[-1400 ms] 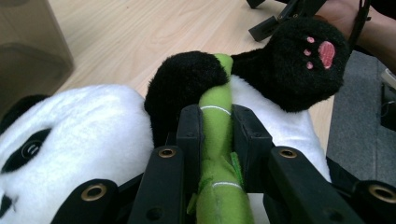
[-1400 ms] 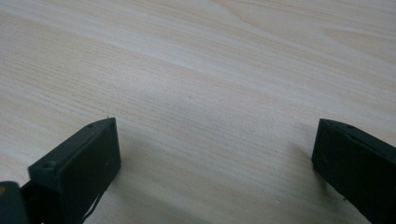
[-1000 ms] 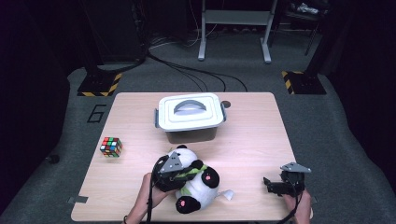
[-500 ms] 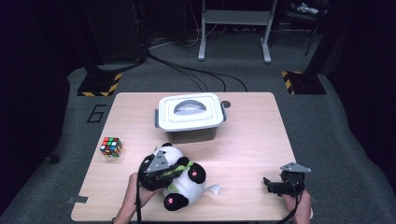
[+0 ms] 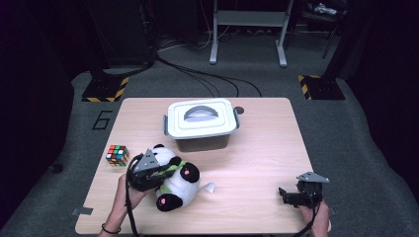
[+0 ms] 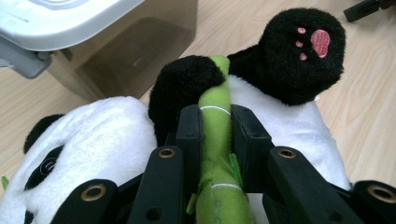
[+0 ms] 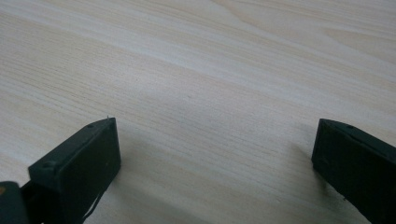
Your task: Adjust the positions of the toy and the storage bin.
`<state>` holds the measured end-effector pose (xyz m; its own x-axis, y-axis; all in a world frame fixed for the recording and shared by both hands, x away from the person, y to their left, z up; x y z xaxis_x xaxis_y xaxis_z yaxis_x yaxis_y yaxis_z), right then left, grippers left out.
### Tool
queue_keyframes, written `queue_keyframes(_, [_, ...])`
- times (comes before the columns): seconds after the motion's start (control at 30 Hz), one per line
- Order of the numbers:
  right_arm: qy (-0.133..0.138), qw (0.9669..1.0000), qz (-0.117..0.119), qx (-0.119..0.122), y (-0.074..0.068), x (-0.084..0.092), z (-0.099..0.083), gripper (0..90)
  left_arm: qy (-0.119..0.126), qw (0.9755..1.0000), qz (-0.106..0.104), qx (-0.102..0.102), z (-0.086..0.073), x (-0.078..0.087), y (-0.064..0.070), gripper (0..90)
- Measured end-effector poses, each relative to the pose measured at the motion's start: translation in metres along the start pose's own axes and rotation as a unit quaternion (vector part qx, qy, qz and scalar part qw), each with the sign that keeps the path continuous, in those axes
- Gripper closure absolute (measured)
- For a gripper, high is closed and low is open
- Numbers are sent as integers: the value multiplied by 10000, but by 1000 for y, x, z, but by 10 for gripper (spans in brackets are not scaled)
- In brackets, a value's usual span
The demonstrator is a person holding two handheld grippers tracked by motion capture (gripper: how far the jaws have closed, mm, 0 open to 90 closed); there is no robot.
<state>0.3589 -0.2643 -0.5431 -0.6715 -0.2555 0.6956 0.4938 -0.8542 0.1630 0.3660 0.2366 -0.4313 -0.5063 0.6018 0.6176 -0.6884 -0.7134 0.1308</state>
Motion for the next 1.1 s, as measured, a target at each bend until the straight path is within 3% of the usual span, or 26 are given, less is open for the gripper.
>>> queue_keyframes(0.27, [0,10000,0,-1,0,0,0,3,-75,10000,-24,-8,-3,3,-24,747])
queue_keyframes(0.33, [0,10000,0,-2,0,0,0,3,-170,9997,-83,124,-9,-1,-30,746])
queue_keyframes(0.4, [0,10000,-1,0,0,0,0,3,-104,9990,-301,312,-16,-5,-35,743])
queue_keyframes(0.5, [0,10000,0,-2,0,0,0,3,6,9989,-258,385,-17,-4,-36,719])
queue_keyframes(0.67, [0,10000,1,0,0,0,0,3,24,9985,-64,546,-13,2,-34,461])
queue_keyframes(0.83, [-1,10000,0,0,0,0,0,3,144,9973,183,699,-12,18,-33,230])
queue_keyframes(1.1, [-1,10000,0,-1,0,0,0,3,270,9942,456,940,-25,48,-40,88])
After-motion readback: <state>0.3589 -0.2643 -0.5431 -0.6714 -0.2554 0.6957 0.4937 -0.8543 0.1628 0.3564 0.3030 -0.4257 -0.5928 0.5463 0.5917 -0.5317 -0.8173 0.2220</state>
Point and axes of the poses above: each handheld gripper's, and its own axes: x roughly backward along the jaws, z roughly out of its top, y roughly to its right, the point moved 2 cm from there along -x, roughly forward along the jaws, and after that the axes turned 13 degrees about x, right-handed, at the moved point
